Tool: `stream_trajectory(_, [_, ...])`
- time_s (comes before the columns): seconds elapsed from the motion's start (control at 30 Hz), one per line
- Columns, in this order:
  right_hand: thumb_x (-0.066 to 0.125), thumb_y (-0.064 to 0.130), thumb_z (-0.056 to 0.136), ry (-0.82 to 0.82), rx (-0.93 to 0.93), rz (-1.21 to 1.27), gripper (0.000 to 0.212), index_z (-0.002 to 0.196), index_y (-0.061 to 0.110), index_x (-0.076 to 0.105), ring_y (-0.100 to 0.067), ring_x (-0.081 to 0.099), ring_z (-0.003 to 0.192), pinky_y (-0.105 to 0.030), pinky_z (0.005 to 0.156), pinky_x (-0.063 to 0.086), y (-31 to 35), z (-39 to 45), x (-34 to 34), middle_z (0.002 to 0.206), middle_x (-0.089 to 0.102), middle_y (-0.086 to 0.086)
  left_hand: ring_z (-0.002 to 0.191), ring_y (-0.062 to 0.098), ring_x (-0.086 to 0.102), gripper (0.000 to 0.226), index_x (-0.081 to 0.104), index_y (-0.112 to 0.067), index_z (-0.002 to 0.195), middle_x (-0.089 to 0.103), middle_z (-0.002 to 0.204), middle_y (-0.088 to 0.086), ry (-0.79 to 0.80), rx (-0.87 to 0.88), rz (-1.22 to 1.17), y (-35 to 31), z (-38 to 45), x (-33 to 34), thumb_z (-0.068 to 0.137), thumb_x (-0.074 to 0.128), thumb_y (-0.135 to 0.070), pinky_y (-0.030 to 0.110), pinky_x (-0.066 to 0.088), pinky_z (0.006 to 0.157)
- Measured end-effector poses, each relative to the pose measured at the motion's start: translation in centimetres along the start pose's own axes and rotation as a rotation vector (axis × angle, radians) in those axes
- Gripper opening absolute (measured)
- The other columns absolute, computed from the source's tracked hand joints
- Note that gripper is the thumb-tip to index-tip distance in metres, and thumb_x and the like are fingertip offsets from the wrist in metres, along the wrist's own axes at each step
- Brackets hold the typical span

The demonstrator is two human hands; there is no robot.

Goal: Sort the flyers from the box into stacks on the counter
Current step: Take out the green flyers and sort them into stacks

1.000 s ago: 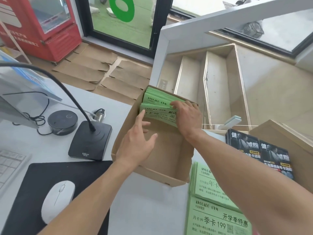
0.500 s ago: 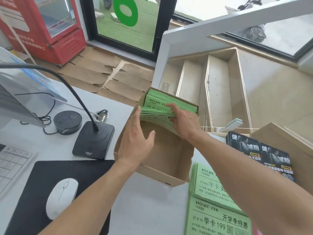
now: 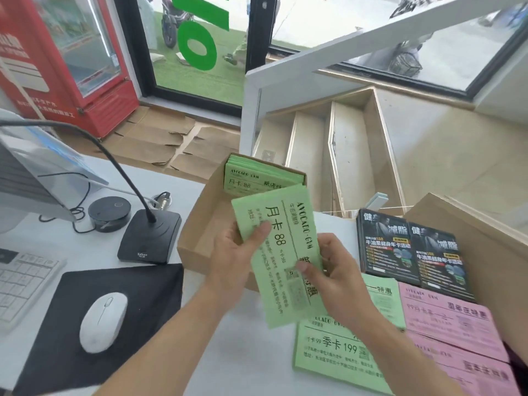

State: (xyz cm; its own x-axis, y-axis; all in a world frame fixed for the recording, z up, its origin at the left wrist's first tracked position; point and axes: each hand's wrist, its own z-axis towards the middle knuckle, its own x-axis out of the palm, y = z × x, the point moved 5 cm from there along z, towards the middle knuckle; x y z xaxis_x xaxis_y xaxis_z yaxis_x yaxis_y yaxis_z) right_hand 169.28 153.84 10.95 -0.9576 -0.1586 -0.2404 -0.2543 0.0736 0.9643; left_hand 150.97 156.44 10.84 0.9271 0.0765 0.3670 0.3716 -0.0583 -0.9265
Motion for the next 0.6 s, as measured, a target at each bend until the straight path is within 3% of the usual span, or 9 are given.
stream_trajectory(0.2, [0.065, -0.005, 0.094, 0.001, 0.071, 0.205, 0.029, 0.117, 0.005, 0.051, -0.027, 0.067, 0.115, -0.05, 0.096, 0.055, -5.5, -5.9, 0.3, 0.118, 0.072, -0.009, 0.089, 0.015, 0.076, 0.021, 0.063, -0.012, 0.106, 0.079, 0.097, -0.001, 0.029, -0.02, 0.091, 3.0, -6.9, 2.1, 0.085, 0.065, -0.014, 0.025, 0.059, 0.067])
stream_trajectory(0.37, [0.064, -0.008, 0.093, 0.042, 0.046, 0.293, 0.024, 0.108, -0.001, 0.047, -0.025, 0.069, 0.111, -0.042, 0.092, 0.056, -5.9, -7.2, 1.1, 0.116, 0.073, -0.011, 0.095, 0.019, 0.076, 0.026, 0.067, -0.017, 0.106, 0.079, 0.101, -0.002, 0.014, -0.041, 0.237, 3.8, -10.0, 0.3, 0.081, 0.07, -0.026, 0.03, 0.06, 0.074])
stream_trajectory(0.47, [0.067, -0.005, 0.093, 0.096, 0.044, 0.273, 0.026, 0.111, 0.0, 0.049, -0.028, 0.068, 0.113, -0.049, 0.096, 0.055, -6.4, -7.6, 1.9, 0.116, 0.072, -0.012, 0.098, 0.02, 0.075, 0.022, 0.071, -0.022, 0.105, 0.078, 0.103, 0.0, -0.005, -0.028, 0.288, 3.8, -11.5, -1.0, 0.083, 0.075, -0.025, 0.032, 0.061, 0.079])
stream_trajectory(0.6, [0.071, 0.008, 0.093, 0.162, 0.045, 0.245, 0.027, 0.115, 0.006, 0.055, -0.037, 0.066, 0.111, -0.058, 0.1, 0.05, -7.6, -8.0, 2.8, 0.115, 0.071, -0.014, 0.094, 0.022, 0.072, 0.035, 0.068, -0.029, 0.107, 0.074, 0.103, 0.007, -0.067, 0.035, 0.378, 3.9, -12.9, -2.1, 0.077, 0.086, -0.028, 0.032, 0.059, 0.078])
